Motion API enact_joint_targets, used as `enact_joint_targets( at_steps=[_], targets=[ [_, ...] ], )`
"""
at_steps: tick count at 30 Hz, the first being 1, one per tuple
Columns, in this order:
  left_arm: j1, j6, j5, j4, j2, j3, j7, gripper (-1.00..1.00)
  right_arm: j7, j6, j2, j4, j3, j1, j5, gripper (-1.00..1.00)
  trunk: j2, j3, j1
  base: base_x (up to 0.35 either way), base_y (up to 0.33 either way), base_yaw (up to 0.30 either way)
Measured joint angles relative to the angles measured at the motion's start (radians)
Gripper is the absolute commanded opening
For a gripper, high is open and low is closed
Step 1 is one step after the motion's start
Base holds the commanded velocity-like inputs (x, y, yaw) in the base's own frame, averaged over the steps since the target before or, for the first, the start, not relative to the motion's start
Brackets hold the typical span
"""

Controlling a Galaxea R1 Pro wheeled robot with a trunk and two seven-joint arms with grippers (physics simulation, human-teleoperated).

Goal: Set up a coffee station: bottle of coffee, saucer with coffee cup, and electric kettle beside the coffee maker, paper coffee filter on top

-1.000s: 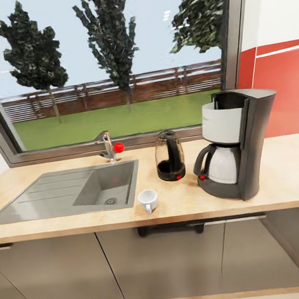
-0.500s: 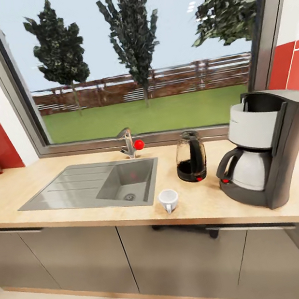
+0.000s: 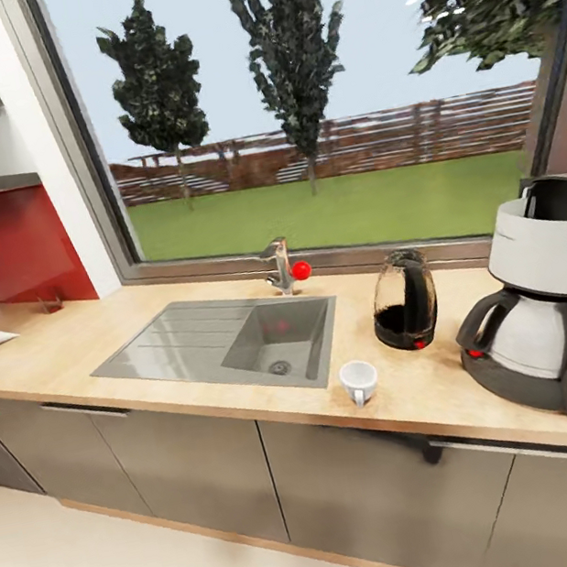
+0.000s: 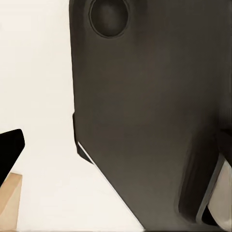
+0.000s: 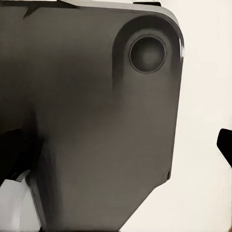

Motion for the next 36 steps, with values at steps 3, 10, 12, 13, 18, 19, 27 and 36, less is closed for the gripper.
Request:
enact_joint_targets(
  at_steps=[3, 10, 12, 13, 18, 19, 27, 36],
  targets=[
    [-0.001, 0.0, 0.003, 0.0, 0.0, 0.0, 0.001, 1.0, 0.0, 0.0, 0.0, 0.0, 0.0, 0.0, 0.0, 1.0, 0.021, 0.007, -0.012, 0.0, 0.0, 0.26],
    [-0.001, 0.0, 0.004, 0.0, 0.0, 0.0, 0.001, 1.0, 0.0, 0.0, 0.0, 0.0, 0.0, 0.0, 0.0, 1.0, 0.07, 0.024, -0.038, 0.0, 0.0, 0.26],
    [-0.001, 0.0, 0.004, 0.0, 0.0, 0.0, 0.001, 1.0, 0.0, 0.0, 0.0, 0.0, 0.0, 0.0, 0.0, 1.0, 0.084, 0.029, -0.046, 0.0, 0.0, 0.26],
    [-0.001, 0.0, 0.004, 0.0, 0.0, 0.0, 0.001, 1.0, 0.0, 0.0, 0.0, 0.0, 0.0, 0.0, 0.0, 1.0, 0.091, 0.032, -0.05, 0.0, 0.0, 0.26],
    [-0.001, 0.0, 0.005, 0.0, 0.001, 0.0, 0.001, 1.0, 0.0, 0.0, 0.001, 0.0, 0.0, 0.0, 0.0, 1.0, 0.126, 0.044, -0.069, 0.0, 0.0, 0.261],
    [-0.001, 0.0, 0.004, 0.001, 0.001, 0.0, 0.001, 1.0, 0.0, -0.001, 0.001, 0.0, 0.0, 0.0, 0.0, 1.0, 0.133, 0.046, -0.073, 0.0, 0.0, 0.265],
    [-0.001, 0.0, 0.005, 0.001, 0.002, 0.0, 0.001, 1.0, 0.0, -0.001, 0.002, 0.0, 0.0, 0.0, 0.0, 1.0, 0.189, 0.068, -0.104, 0.0, 0.0, 0.272],
    [-0.001, 0.0, 0.005, 0.001, 0.001, 0.0, 0.002, 1.0, 0.0, -0.001, 0.002, 0.0, 0.0, 0.0, 0.0, 1.0, 0.252, 0.093, -0.138, 0.0, 0.0, 0.276]
  ],
)
